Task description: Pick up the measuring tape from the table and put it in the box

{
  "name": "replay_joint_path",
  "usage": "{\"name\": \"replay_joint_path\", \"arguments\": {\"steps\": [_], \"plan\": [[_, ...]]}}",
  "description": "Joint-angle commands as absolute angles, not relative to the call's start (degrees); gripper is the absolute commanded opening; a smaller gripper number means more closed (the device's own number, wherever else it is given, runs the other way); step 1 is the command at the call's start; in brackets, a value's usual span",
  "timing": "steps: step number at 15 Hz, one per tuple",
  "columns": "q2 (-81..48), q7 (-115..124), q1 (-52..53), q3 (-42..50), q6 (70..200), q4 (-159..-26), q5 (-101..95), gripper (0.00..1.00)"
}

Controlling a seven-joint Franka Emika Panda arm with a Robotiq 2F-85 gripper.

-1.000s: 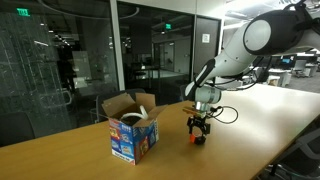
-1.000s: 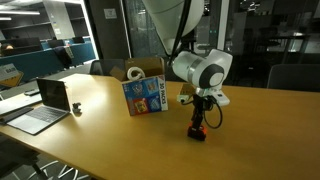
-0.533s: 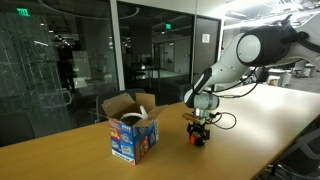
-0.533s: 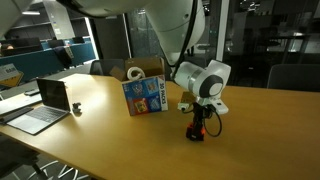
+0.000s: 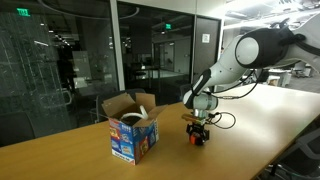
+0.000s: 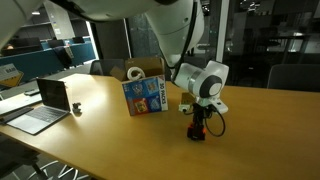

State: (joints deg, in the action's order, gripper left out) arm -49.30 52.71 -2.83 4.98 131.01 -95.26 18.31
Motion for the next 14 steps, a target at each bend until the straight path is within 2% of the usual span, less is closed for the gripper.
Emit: {"name": "replay_joint_path", "arguments": {"steps": [1,10,14], "plan": [[-47.5,52.0,-2.0,6.0,129.2,-94.8,16.7,0.61],[-32.0,53.9,2.5,10.5,127.4,-96.3,5.6,0.61],[-25.2,52.0,3.7,8.7,127.8,-95.0,2.4,0.61]]}}
